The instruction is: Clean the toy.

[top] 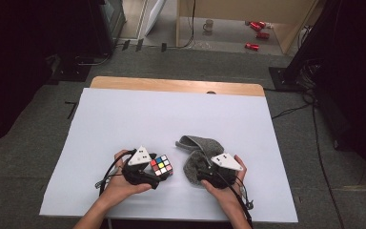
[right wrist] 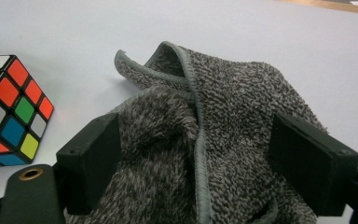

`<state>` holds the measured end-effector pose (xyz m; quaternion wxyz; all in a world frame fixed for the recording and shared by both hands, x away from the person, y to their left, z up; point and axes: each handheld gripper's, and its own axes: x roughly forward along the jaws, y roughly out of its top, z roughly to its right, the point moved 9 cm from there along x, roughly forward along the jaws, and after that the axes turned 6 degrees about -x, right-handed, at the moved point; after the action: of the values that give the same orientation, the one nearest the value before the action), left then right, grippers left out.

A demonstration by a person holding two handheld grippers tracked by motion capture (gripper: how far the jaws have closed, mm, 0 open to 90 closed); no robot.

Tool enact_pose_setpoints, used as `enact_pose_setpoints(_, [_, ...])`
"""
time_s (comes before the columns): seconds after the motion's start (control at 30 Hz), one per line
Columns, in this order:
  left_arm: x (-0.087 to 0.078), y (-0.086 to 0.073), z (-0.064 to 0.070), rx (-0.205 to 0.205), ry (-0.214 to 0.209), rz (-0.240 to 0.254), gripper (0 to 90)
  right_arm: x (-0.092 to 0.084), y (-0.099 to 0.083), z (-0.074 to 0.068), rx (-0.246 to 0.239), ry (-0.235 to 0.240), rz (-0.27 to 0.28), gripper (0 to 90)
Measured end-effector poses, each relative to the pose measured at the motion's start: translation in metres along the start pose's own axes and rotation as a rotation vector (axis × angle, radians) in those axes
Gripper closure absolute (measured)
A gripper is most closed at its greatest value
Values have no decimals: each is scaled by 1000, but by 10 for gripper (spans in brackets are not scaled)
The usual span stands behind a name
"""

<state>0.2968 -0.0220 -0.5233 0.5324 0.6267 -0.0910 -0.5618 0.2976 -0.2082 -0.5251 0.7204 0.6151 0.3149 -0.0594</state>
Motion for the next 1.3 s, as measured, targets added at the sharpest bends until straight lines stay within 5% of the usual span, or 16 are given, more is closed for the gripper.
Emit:
enact_pose_setpoints(0.23, [11,5,3,27,25,-59,165,-1,0,0,0,2,1,177])
enact_pose_setpoints(0.33, [17,2,3,39,41,-98,241,0,-1,-1,-2,3,-3,176])
enact_pose_setpoints(0.57, [16,3,1,31,55,-98,325,1,-2,-5,-11,10,-7,177])
enact_pose_setpoints(0.97, [0,14,-5,-10,43,-14,342,-8,9,-10,-1,38,37,177])
enact_pose_setpoints(1.3, [-8,27,-11,-35,50,22,343,-14,17,-47,-46,139,82,176])
